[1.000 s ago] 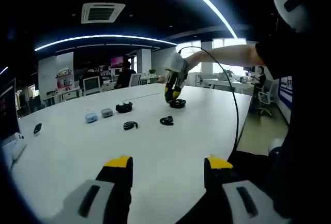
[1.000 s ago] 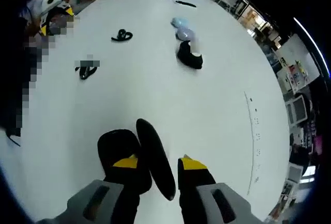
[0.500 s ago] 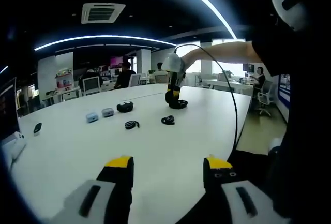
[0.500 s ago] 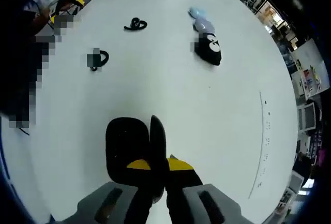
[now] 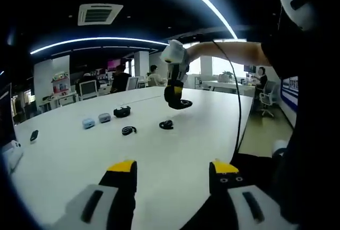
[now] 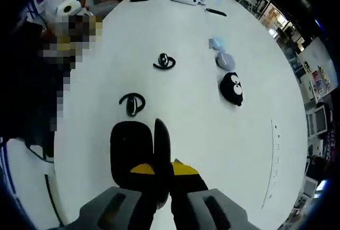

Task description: Pick up the earbuds from the table and place the earbuds into the earbud case

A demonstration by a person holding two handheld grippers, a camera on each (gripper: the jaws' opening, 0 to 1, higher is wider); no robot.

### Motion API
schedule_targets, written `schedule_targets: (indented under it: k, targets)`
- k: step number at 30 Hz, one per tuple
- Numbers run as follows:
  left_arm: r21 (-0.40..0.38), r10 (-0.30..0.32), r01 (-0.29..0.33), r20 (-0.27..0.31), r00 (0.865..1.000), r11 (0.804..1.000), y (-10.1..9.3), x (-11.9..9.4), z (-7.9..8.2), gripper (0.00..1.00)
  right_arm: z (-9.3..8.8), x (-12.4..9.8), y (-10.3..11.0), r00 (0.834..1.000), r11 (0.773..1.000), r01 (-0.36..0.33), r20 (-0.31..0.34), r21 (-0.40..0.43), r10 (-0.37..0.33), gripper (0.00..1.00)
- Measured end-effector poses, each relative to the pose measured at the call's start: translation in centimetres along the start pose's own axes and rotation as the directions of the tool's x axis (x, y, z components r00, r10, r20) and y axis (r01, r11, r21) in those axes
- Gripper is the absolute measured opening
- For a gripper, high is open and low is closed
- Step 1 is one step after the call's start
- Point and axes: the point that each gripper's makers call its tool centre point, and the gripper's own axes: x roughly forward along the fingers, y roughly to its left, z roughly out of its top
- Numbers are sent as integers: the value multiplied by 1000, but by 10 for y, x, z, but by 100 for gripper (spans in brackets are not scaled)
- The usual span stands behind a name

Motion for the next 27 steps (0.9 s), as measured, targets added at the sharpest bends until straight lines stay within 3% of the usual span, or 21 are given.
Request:
schedule_targets:
  k: [8, 12, 17, 27]
  targets:
    - [2, -14, 14, 4, 1000, 1000, -10, -6, -3, 56, 61, 17, 52, 998, 998, -49, 27, -41, 51, 7]
    - [-10, 9, -9, -6, 1000, 1000, -9, -12, -9, 57, 89, 33, 71, 997, 995, -67, 32, -68, 69, 7]
    - [-24, 23, -22, 4, 1000, 999, -9, -21, -12, 57, 103, 55, 80, 998, 993, -56, -25, -105, 54, 7]
    - [-48, 49, -48, 8, 999, 998, -1, -33, -19, 59, 120, 78, 91, 994, 984, -97, -60, -151, 89, 7]
